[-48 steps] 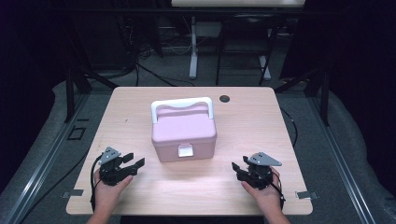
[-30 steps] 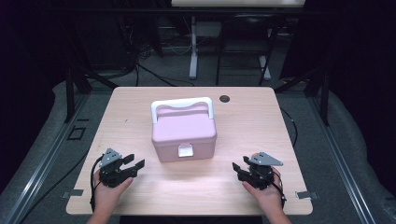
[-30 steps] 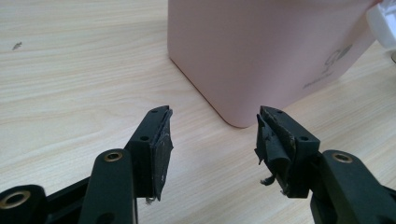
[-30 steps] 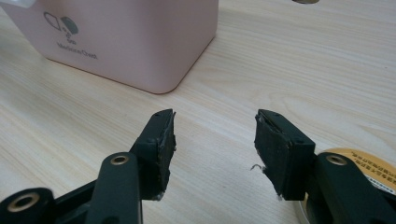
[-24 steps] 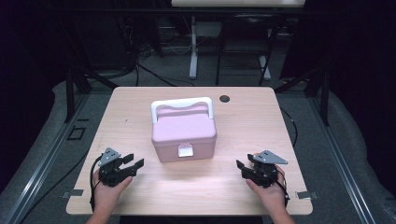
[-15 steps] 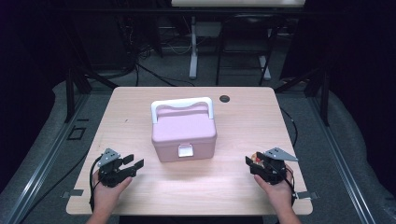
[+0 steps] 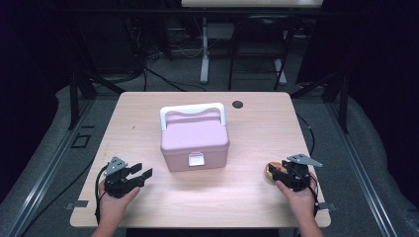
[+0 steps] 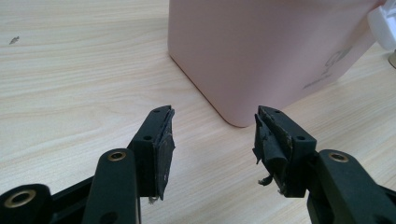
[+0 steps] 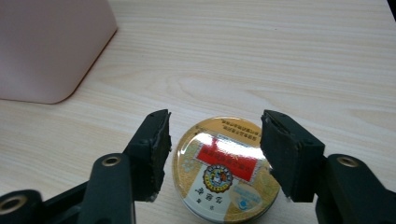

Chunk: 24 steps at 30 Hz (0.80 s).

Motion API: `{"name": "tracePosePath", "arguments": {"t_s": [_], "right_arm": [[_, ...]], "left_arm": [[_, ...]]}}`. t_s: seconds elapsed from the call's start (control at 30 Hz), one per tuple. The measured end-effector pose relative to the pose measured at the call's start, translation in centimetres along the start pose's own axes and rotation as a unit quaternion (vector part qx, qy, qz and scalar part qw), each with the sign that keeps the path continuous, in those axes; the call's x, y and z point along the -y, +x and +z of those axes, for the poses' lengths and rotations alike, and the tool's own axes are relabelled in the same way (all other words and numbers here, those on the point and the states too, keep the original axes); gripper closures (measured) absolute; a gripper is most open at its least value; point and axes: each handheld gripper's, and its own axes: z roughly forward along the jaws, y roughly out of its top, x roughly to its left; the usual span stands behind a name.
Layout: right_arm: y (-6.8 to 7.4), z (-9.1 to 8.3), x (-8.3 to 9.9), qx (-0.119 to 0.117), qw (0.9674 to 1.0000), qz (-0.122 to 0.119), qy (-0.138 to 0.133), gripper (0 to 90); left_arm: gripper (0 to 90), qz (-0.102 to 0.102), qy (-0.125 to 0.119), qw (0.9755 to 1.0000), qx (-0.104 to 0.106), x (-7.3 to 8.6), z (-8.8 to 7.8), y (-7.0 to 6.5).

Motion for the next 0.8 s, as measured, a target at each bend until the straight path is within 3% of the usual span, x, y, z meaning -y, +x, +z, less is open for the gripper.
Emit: {"name": "tracePosePath", "arguments": {"t_s": [0.13, 0.2, 0.37, 0.53, 0.63, 0.67, 0.77, 0.8], "right_arm": [[-0.2, 0.1, 0.1, 0.003, 0.9999, 0.008, 0.007, 40.3], [-0.5, -0.1, 0.2, 0.015, 0.9997, 0.011, 0.016, 42.5], [-0.9, -0.4, 0.3, 0.014, 0.9994, 0.023, 0.022, 48.9], [-1.3, -0.3, 0.5, 0.030, 0.9988, 0.031, 0.023, 52.0], [-1.4, -0.5, 0.3, 0.020, 0.9989, 0.041, 0.011, 61.4], [-1.4, -0.6, 0.1, 0.018, 0.9990, 0.039, 0.011, 67.9], [-1.3, -0.6, -0.2, 0.016, 0.9990, 0.042, 0.009, 72.4], [-1.1, -0.5, -0.6, 0.017, 0.9991, 0.037, 0.011, 78.5]], "left_arm": [[46.8, -0.001, -0.001, 1.0000, 0.001, 0.0, 0.0, 0.0], [46.8, -0.001, -0.001, 1.0000, 0.001, 0.0, -0.1, 0.0], [46.8, -0.001, -0.001, 1.0000, 0.001, 0.0, -0.1, 0.0], [47.8, -0.003, -0.003, 1.0000, 0.001, 0.0, -0.1, 0.1], [54.5, -0.010, -0.003, 0.9999, 0.002, -0.2, 0.0, 0.2], [62.3, -0.009, 0.003, 1.0000, 0.001, -0.5, 0.1, 0.4], [75.3, -0.003, 0.002, 1.0000, 0.000, -0.9, 0.1, 0.4], [79.4, -0.002, 0.003, 1.0000, -0.002, -1.3, 0.1, 0.3]]}}
